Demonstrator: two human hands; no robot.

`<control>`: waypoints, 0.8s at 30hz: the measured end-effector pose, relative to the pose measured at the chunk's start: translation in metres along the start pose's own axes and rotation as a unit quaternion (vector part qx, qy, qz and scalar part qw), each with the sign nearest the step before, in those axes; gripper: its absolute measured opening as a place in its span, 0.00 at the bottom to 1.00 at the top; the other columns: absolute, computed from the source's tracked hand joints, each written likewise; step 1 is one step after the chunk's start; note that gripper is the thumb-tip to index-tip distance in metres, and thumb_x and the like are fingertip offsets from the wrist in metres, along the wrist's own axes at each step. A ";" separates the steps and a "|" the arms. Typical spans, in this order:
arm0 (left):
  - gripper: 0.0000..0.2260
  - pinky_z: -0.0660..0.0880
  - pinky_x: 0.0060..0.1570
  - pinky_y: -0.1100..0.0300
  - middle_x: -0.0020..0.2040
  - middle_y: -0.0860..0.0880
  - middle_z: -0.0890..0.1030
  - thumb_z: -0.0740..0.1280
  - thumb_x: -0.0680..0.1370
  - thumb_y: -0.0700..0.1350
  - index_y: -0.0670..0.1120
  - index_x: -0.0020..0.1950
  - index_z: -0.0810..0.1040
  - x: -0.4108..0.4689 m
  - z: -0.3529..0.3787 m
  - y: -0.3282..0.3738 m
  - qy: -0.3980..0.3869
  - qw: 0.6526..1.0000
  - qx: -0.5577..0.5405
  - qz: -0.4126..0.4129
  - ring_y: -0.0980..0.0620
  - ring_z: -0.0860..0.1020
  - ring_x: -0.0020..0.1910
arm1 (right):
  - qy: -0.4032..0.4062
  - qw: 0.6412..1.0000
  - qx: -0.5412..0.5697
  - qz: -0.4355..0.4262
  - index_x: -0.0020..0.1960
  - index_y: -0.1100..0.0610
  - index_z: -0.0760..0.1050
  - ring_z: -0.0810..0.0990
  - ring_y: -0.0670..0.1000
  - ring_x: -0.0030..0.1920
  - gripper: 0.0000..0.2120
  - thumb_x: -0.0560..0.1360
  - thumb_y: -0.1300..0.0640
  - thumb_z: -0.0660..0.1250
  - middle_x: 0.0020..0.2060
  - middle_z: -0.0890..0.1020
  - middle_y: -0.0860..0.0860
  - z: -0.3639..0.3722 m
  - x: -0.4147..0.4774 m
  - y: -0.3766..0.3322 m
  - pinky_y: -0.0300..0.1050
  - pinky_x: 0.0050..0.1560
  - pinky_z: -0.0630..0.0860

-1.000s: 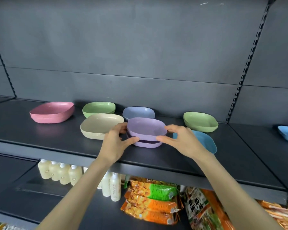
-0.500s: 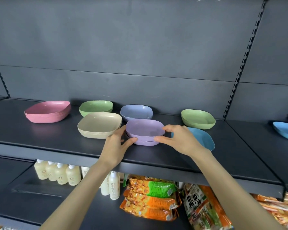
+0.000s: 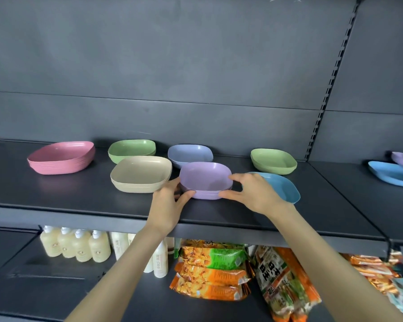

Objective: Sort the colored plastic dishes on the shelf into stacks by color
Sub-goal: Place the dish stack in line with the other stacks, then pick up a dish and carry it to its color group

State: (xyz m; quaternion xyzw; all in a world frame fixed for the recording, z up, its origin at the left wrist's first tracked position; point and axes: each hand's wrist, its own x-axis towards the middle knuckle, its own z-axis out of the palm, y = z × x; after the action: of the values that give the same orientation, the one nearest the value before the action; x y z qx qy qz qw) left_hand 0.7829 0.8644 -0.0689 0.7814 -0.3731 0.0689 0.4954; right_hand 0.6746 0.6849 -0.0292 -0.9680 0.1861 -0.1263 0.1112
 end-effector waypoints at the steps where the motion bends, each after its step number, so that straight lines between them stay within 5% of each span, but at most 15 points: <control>1: 0.13 0.68 0.42 0.81 0.49 0.48 0.83 0.69 0.76 0.44 0.45 0.61 0.77 0.000 0.000 0.001 0.000 1.000 0.003 -0.001 0.55 0.78 0.46 | -0.003 1.000 -0.010 -0.001 0.58 0.62 0.75 0.77 0.60 0.54 0.31 0.72 0.35 0.64 0.51 0.82 0.58 -0.001 0.000 -0.001 0.56 0.55 0.73; 6: 0.14 0.72 0.48 0.67 0.52 0.45 0.81 0.69 0.76 0.45 0.43 0.61 0.77 -0.004 -0.005 0.007 -0.016 0.999 0.042 -0.007 0.48 0.79 0.49 | -0.026 0.999 -0.012 -0.014 0.60 0.58 0.76 0.75 0.58 0.58 0.28 0.72 0.38 0.66 0.56 0.80 0.55 -0.014 -0.004 -0.006 0.55 0.57 0.72; 11: 0.18 0.70 0.57 0.54 0.66 0.46 0.72 0.64 0.78 0.45 0.44 0.68 0.71 0.007 -0.019 0.031 -0.027 0.972 0.219 0.079 0.44 0.72 0.62 | -0.003 1.000 -0.007 -0.014 0.65 0.58 0.73 0.71 0.55 0.64 0.23 0.75 0.46 0.67 0.63 0.75 0.53 -0.041 -0.010 0.007 0.51 0.63 0.68; 14: 0.21 0.65 0.63 0.54 0.68 0.47 0.70 0.63 0.79 0.47 0.46 0.71 0.67 0.031 -0.021 0.061 -0.071 0.949 0.274 0.140 0.45 0.68 0.66 | 0.015 1.000 -0.027 -0.005 0.58 0.50 0.74 0.71 0.58 0.57 0.13 0.75 0.47 0.67 0.55 0.75 0.51 -0.069 -0.015 0.019 0.50 0.58 0.69; 18: 0.25 0.61 0.64 0.55 0.70 0.49 0.68 0.62 0.79 0.54 0.49 0.74 0.62 0.059 -0.013 0.109 -0.110 0.919 0.323 0.199 0.47 0.64 0.69 | 0.058 0.995 -0.072 0.039 0.71 0.56 0.66 0.68 0.58 0.66 0.27 0.75 0.50 0.67 0.65 0.71 0.55 -0.114 -0.032 0.037 0.51 0.62 0.69; 24: 0.29 0.59 0.66 0.53 0.72 0.48 0.67 0.64 0.77 0.57 0.50 0.75 0.60 0.070 0.021 0.187 -0.135 0.903 0.305 0.270 0.47 0.63 0.71 | 0.122 0.985 -0.091 0.082 0.73 0.54 0.63 0.65 0.57 0.69 0.29 0.75 0.50 0.68 0.72 0.64 0.53 -0.173 -0.082 0.091 0.52 0.65 0.68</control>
State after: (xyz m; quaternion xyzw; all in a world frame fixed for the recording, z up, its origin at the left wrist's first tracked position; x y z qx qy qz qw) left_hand 0.7054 0.7683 0.0889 0.7651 -0.5943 0.2043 0.1404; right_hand 0.5217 0.6053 0.0934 -0.9327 0.2881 -0.2166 0.0091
